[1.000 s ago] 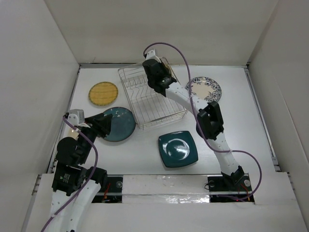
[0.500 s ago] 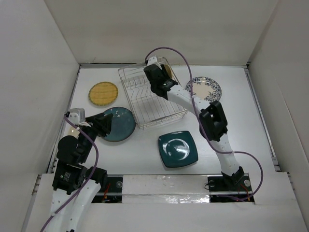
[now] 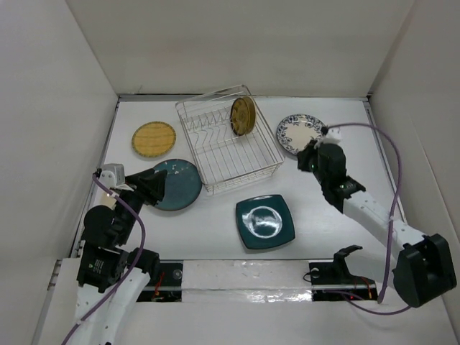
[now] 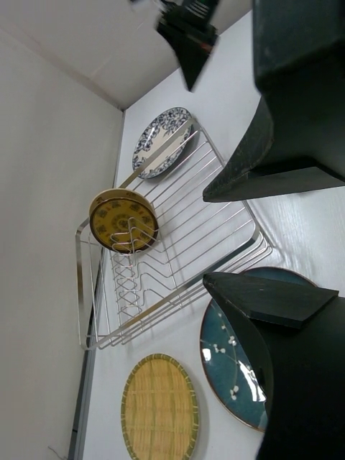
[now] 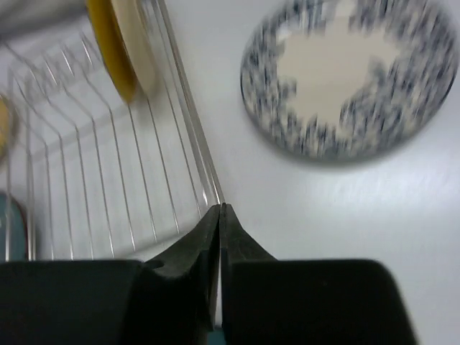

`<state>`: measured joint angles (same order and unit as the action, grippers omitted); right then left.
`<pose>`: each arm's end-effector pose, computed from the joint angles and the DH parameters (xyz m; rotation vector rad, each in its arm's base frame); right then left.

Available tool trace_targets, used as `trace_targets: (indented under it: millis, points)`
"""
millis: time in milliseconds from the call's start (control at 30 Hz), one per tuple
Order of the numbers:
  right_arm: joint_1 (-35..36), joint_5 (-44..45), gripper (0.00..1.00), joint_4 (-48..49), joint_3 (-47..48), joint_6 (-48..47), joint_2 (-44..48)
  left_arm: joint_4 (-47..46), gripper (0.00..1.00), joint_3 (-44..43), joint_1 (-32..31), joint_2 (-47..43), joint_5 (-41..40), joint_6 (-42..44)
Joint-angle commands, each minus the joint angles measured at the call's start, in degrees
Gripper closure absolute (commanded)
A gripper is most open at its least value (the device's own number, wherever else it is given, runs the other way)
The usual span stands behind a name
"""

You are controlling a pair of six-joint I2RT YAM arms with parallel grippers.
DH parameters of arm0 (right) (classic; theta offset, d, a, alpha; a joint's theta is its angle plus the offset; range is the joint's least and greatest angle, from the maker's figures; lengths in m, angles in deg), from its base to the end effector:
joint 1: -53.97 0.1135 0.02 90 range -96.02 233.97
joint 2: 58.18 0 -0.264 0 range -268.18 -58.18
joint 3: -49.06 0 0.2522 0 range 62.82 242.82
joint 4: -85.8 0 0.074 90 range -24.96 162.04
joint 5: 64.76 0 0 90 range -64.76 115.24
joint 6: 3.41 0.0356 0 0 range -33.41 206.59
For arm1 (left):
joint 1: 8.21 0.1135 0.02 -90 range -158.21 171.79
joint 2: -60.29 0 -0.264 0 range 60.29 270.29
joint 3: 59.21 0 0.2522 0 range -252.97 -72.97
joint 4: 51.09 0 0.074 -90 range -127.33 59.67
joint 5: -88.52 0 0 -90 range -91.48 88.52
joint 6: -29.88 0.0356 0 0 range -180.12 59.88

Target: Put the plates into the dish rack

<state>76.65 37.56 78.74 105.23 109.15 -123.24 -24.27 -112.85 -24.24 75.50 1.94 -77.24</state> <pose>0.2451 0.0942 0.2840 0.1487 1.8513 0.3526 0.0668 -0.0214 0.3616 0.0376 1.3876 -0.5250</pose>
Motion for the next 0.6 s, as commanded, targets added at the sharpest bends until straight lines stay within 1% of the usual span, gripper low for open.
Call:
trace_targets:
  millis: [0,33,100,133,167,200,233,267,333,367,400,467,500,567]
  points:
    - [-1.1,-14.3,0.88,-1.1,-10.2,8.1,3.1,-2.8,0.59,0.0,0.1,-1.1,0.7,0.4]
    - [-1.6,-16.3,0.72,-1.9,-14.4,8.6,6.7,-2.7,0.59,0.0,0.1,-1.2,0.7,0.4]
    - [-1.6,-16.7,0.53,-5.0,-17.8,10.2,10.0,-2.7,0.59,0.0,0.1,-1.2,0.6,0.4]
    - [-1.6,-17.1,0.4,-6.2,-20.1,11.8,11.3,-2.7,0.59,0.0,0.1,-1.2,0.6,0.4]
    - [-1.6,-17.3,0.36,-7.4,-20.7,12.5,12.1,-2.6,0.59,0.0,0.1,-1.2,0.7,0.4]
    - [-2.2,-18.5,0.33,-9.1,-21.3,13.1,12.1,-2.6,0.59,0.0,0.1,-1.2,0.7,0.4]
    - [-2.2,-20.1,0.32,-8.6,-21.8,13.9,11.6,-2.7,0.59,0.0,0.1,-1.1,0.6,0.3]
    - [-2.2,-23.8,0.31,-8.0,-22.5,14.4,10.1,-2.6,0.59,0.0,0.1,-1.1,0.6,0.4]
    - [-2.2,-26.4,0.3,-7.3,-22.9,15.1,7.8,-2.6,0.59,0.0,0.1,-1.0,0.5,0.4]
    - [-2.2,-27.7,0.3,-5.4,-23.2,14.9,6.2,-2.5,0.59,0.0,0.1,-1.1,0.4,0.4]
    - [-2.2,-29.1,0.31,-4.3,-23.3,14.6,2.6,-2.5,0.59,0.0,0.1,-1.0,0.4,0.4]
    - [-2.2,-35.0,0.34,-1.7,-23.6,14.1,-1.1,-2.3,0.59,-0.1,0.1,-1.1,-0.4,0.4]
    - [-2.2,-37.4,0.35,1.2,-24.0,14.0,-4.8,-2.2,0.59,-0.1,0.1,-1.1,-0.6,0.4]
    - [-1.7,-42.6,0.37,2.4,-23.7,13.2,-8.2,-2.2,0.59,-0.2,0.1,-1.2,-1.1,0.4]
